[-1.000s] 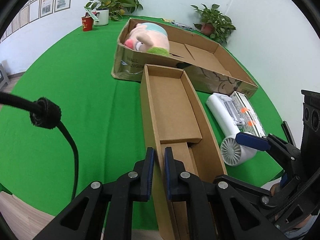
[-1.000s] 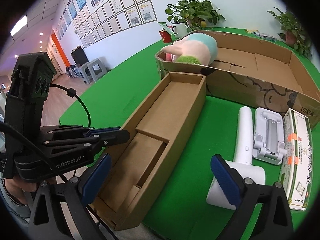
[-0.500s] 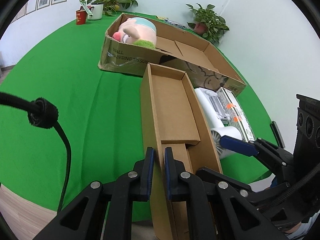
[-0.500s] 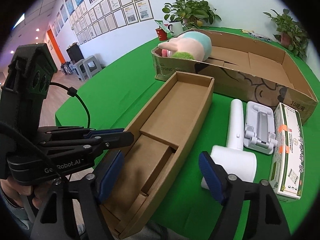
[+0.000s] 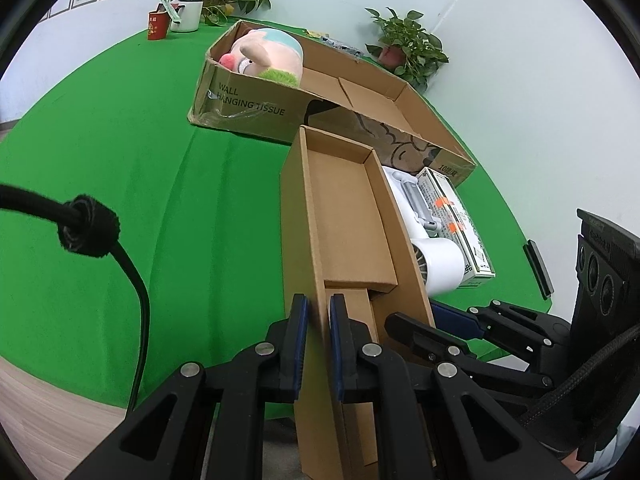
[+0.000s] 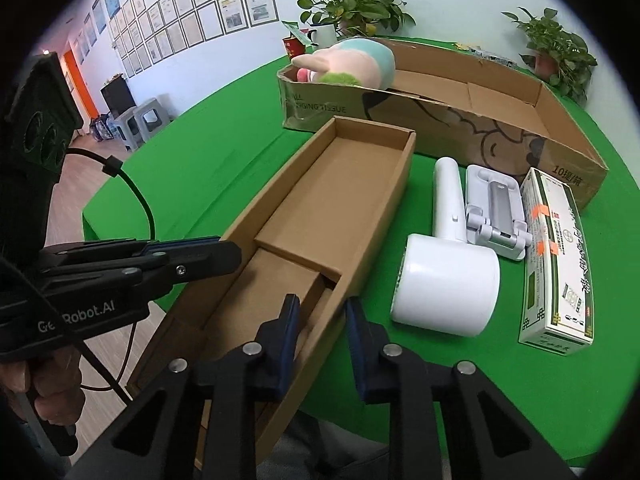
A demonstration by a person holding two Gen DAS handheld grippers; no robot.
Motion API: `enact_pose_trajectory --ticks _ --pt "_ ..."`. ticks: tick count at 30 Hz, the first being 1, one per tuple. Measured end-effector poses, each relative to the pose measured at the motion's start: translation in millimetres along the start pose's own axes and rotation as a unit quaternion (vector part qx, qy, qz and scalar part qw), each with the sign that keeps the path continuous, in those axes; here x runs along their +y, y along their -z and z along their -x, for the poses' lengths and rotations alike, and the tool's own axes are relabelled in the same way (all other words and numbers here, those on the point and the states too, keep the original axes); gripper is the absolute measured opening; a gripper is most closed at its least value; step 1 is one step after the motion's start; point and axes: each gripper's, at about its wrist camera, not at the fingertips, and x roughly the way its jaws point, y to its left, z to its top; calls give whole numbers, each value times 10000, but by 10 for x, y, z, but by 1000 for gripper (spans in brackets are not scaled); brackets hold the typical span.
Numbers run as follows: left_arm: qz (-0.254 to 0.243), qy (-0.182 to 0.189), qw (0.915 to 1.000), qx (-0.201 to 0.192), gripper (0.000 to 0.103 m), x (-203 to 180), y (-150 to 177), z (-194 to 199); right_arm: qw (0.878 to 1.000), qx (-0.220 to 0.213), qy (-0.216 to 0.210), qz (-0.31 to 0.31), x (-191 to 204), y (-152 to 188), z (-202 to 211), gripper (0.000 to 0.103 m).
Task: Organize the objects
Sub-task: 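Lift the cardboard insert tray with the left gripper over the box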
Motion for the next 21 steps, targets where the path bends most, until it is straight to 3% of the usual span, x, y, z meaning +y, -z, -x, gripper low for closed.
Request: enact_pose_trajectory --ticks 8,21 --pt "-40 -171 9998 41 8 -48 25 28 9999 -140 51 15 9 6 32 19" --pt "-456 -287 9965 -635 7 -476 -370 359 9915 -1275 240 -45 -153 -310 470 16"
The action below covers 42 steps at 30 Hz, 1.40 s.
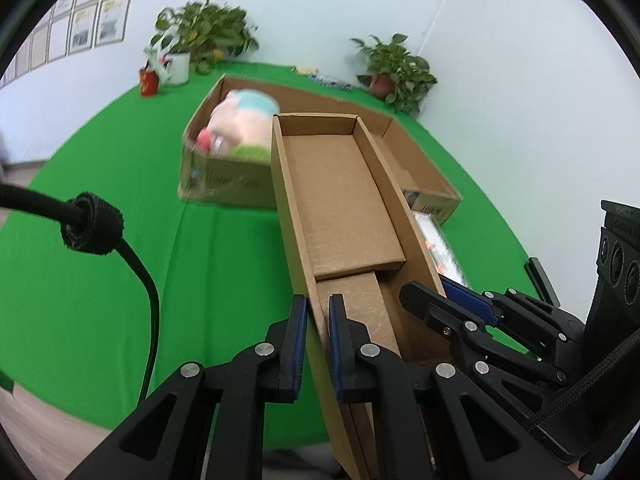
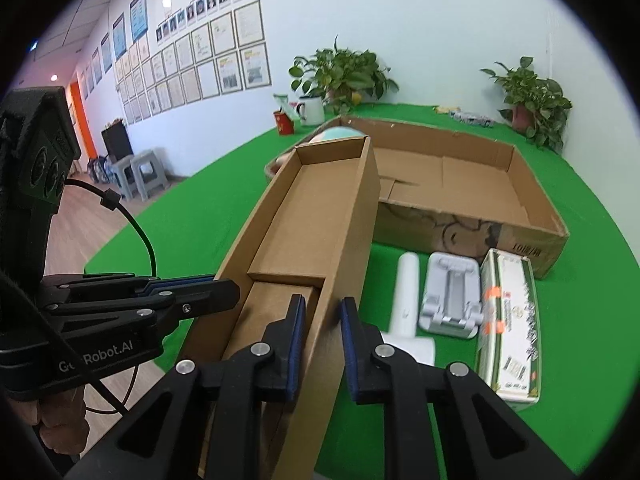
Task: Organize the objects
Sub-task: 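Lift the cardboard insert tray with the left gripper over the box, then lower the insert tray into the box beside the plush toy and release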
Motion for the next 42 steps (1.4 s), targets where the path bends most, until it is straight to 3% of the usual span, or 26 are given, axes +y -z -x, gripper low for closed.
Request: enact_pose_trajectory --ticks 15,23,28,33,38,42 --pt "-809 85 9950 -577 7 -710 -938 -116 9951 -831 422 -329 -589 -561 31 14" --pt "-1095 24 9916 -685 8 -923 -1833 -432 9941 -927 431 -348 -883 -1086 -206 13" --pt "-1058 -21 9928 -565 8 -823 -2473 -697 9942 -915 458 -342 -1028 -1493 -439 13" --pt "-991 -114 9944 -337 8 -607 -2939 -1050 9957 -722 371 -448 -1122 -1683 -744 13" --pt "-880 -281 9957 -3 8 -341 -3113 -1554 9973 -392 253 -575 -1213 -1689 -1108 13" --pt "-825 -442 9953 246 7 -93 -2988 -1947 9976 -84 184 -660 -1263 -1612 -1439 13"
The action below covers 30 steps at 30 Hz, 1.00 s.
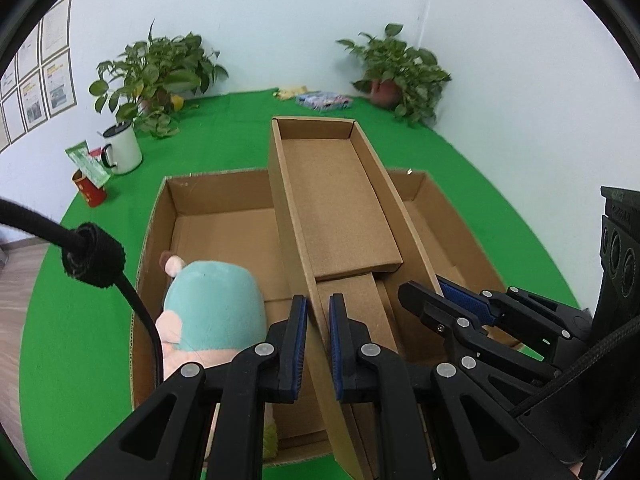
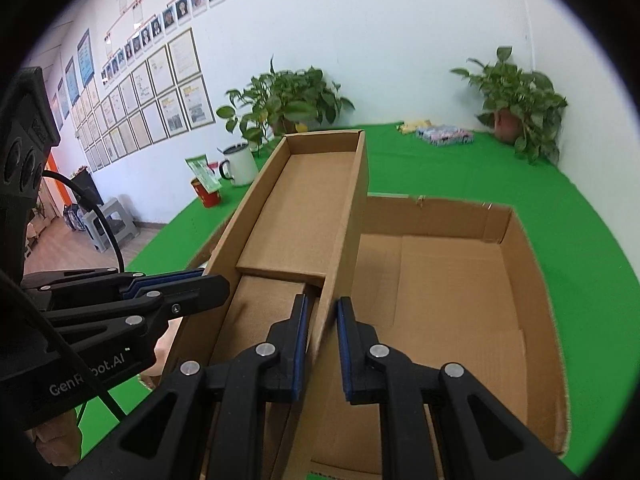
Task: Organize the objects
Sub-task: 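Lower the insert tray into the box beside the plush toy and release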
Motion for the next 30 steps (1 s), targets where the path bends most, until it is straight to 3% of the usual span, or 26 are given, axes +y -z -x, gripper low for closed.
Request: enact_pose_trajectory --ticks 8,17,22,30 --pt "-69 -464 9981 390 7 205 217 -637 9988 389 -197 -240 -100 132 -511 11" --pt "-203 -734 9942 758 7 203 487 -995 9943 957 -344 -321 -145 276 -769 11" --pt "-149 -738 9942 768 8 236 572 -979 9929 1109 -371 -213 -115 292 -825 12" --pt "-33 -672 9963 542 9 348 651 -641 9921 1140 -517 -81 -48 301 -834 17"
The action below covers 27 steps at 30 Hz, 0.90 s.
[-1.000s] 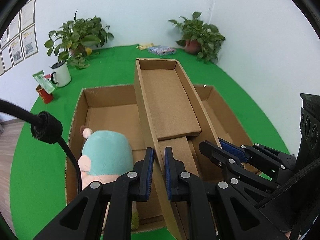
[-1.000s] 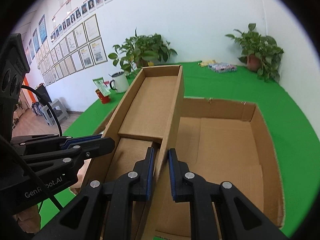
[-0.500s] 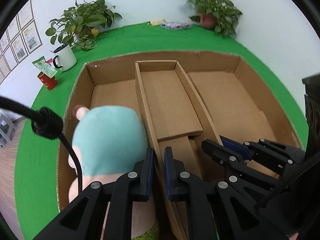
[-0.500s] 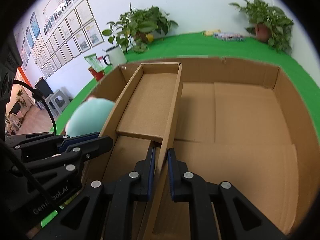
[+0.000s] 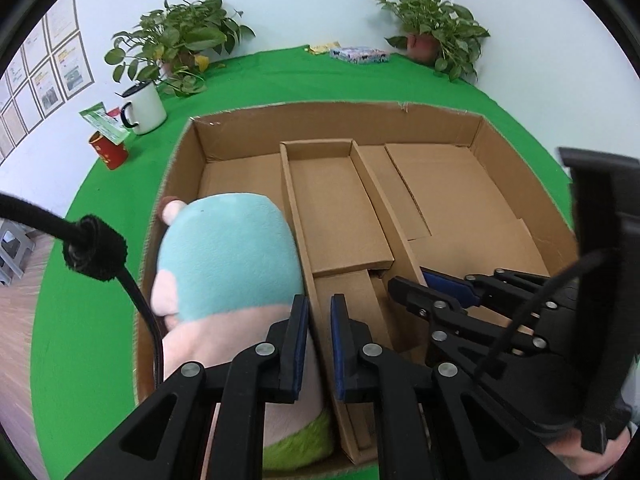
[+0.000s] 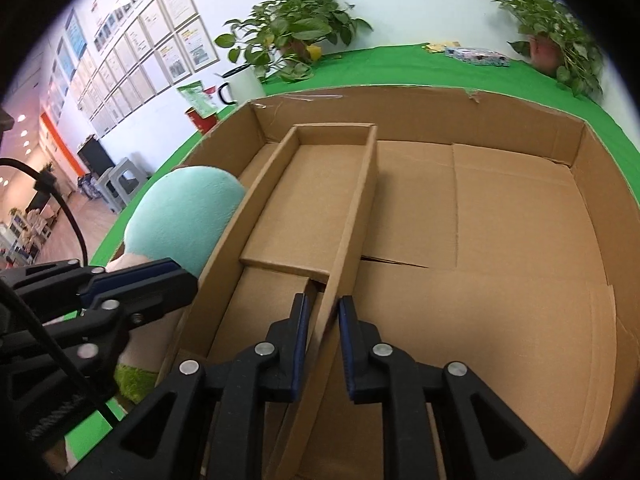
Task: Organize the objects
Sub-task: 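Lower the insert tray into the box beside the plush toy and release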
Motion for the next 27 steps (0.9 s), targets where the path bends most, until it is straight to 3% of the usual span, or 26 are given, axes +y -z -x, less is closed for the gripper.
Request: enact_pose_trajectory --ticks 5,6,8,10,11,13,15,20,21,24,27 --pt "95 24 9997 -204 13 46 117 240 9997 -99 68 192 50 11 47 19" --pt "91 5 9996 -255 18 51 152 291 9996 -180 85 181 44 18 97 23" --pt "65 -27 9993 -365 25 49 216 399 9991 -318 204 183 49 33 218 37" --pt "37 -28 9987 -509 33 43 280 521 9973 -546 414 267 74 79 412 72" --pt "11 -35 9981 -616 36 32 318 594 9951 -707 586 355 92 125 531 81" --pt "4 -124 9965 -828 59 11 368 722 9888 -975 982 553 119 252 757 83" --pt "53 -176 9935 -1125 68 -22 455 866 9841 -1065 1275 633 114 395 920 83" --pt "-70 -258 9887 -1474 71 -262 694 1156 9766 -1085 1774 544 53 773 1205 84" --pt "-130 -311 9864 -1612 75 -329 756 1237 9756 -1081 1831 540 57 829 1229 85" --pt "-242 -372 9773 -2070 103 -540 997 1526 9712 -1149 2033 476 60 1019 1353 85" --pt "-199 -347 9740 -2231 103 -687 1169 1711 9698 -1202 2096 320 22 1147 1465 85"
